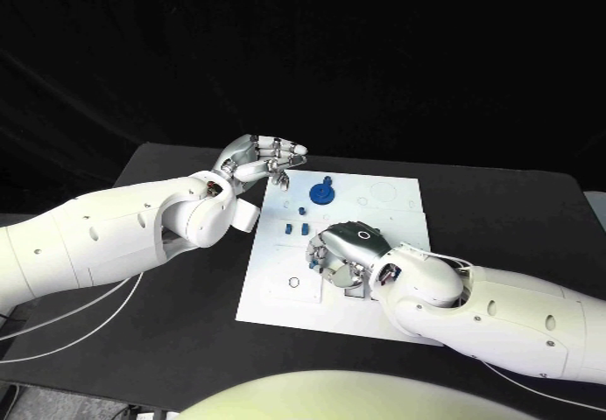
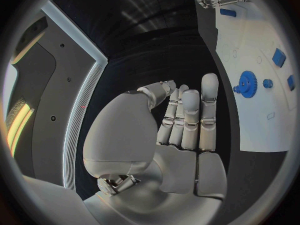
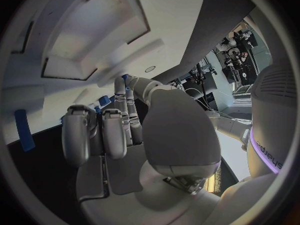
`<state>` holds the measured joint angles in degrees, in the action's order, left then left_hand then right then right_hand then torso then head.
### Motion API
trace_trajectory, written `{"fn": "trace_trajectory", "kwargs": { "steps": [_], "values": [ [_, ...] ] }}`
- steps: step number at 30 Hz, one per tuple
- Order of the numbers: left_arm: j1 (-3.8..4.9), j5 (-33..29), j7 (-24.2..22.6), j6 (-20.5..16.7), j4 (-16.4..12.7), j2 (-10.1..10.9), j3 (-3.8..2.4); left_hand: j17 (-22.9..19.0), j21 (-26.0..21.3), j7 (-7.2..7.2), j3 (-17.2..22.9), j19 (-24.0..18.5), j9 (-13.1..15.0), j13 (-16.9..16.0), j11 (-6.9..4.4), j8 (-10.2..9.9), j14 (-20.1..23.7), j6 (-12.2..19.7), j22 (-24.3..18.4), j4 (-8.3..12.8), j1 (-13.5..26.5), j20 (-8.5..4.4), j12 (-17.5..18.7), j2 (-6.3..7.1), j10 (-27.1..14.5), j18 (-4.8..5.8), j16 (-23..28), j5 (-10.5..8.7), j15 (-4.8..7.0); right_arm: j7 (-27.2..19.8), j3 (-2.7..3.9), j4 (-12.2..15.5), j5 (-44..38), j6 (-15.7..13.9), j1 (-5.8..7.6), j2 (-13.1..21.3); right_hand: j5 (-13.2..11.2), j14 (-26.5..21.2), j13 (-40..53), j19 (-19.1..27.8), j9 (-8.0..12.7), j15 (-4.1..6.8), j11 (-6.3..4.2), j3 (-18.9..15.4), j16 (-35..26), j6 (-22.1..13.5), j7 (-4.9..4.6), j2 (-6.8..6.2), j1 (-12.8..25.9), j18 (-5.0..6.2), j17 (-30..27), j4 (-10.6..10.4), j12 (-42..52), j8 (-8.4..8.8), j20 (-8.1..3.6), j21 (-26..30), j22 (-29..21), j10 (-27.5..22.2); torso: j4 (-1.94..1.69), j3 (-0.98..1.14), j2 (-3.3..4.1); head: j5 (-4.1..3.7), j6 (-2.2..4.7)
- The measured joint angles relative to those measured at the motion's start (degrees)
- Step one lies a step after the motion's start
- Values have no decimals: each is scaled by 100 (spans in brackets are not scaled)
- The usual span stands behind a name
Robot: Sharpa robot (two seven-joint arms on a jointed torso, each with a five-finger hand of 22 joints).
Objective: Assemble the parts on the task board
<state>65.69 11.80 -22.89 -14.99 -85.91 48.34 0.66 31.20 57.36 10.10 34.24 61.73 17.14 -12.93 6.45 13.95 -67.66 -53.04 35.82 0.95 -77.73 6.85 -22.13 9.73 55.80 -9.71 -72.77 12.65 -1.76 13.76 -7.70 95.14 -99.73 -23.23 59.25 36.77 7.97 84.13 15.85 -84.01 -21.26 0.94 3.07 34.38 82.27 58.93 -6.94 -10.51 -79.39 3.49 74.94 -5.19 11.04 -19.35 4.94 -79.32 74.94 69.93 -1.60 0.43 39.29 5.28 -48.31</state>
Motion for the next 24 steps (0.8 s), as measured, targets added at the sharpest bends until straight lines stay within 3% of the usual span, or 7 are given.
{"fn": "trace_trajectory", "kwargs": {
  "steps": [11, 13, 20, 24],
  "values": [
    [0, 3, 8, 5, -1, 0, 0, -6, 0, 0, 0, 0, 5, 0, 0, 0, 21, 0, -6, 0, 0, 0, 0, 0, 0, 0, 0, 0, -21, 71, -3, -7, -99, 120, -2, -77, -25, 0, -8, 0, -1, 0, 11, -16, 0, 2, -5, 1, 1, 0, -1, 15, -34, -10, 0, 0, -1, 10, 0, 0, -3, -3, -3],
    [0, 3, 9, 6, -1, -1, 0, -6, 0, 0, 0, 0, 5, 0, 0, 0, 21, 0, -6, 0, 0, 0, 0, 0, 0, 0, 0, 0, -21, 81, -2, -13, -110, 128, -1, -81, -53, 0, -32, 0, -5, 0, 25, -16, 0, -40, -46, -7, 68, 1, -1, 15, -101, -8, 0, 27, -1, -4, 0, 1, -3, -4, 1],
    [0, 6, 16, 10, 0, 0, 0, -6, 0, 0, 0, 0, 5, -1, 0, 0, 21, 0, -6, 0, 0, 0, 0, 0, 0, 0, 0, 0, -21, 96, -6, -17, -122, 120, -3, -68, -52, -11, -162, 0, 125, -113, 218, 28, 0, -500, -256, -70, 295, 2, -1, -7, -387, 355, 63, 181, -2, -385, 4, 2, -4, -6, 13],
    [0, 8, 21, 12, 0, 1, 0, -6, -22, 0, 0, 0, 5, 5, 21, 0, 21, 0, -6, 0, 0, 0, 0, 0, -21, 0, 0, 0, -21, 96, -9, 10, -126, 75, -5, -25, -53, -10, -265, -10, 171, -155, 272, 64, 0, -628, -281, -143, 291, 2, -2, -1, -506, 451, 113, 251, -2, -531, 5, 4, -4, -9, 20]
  ]
}}
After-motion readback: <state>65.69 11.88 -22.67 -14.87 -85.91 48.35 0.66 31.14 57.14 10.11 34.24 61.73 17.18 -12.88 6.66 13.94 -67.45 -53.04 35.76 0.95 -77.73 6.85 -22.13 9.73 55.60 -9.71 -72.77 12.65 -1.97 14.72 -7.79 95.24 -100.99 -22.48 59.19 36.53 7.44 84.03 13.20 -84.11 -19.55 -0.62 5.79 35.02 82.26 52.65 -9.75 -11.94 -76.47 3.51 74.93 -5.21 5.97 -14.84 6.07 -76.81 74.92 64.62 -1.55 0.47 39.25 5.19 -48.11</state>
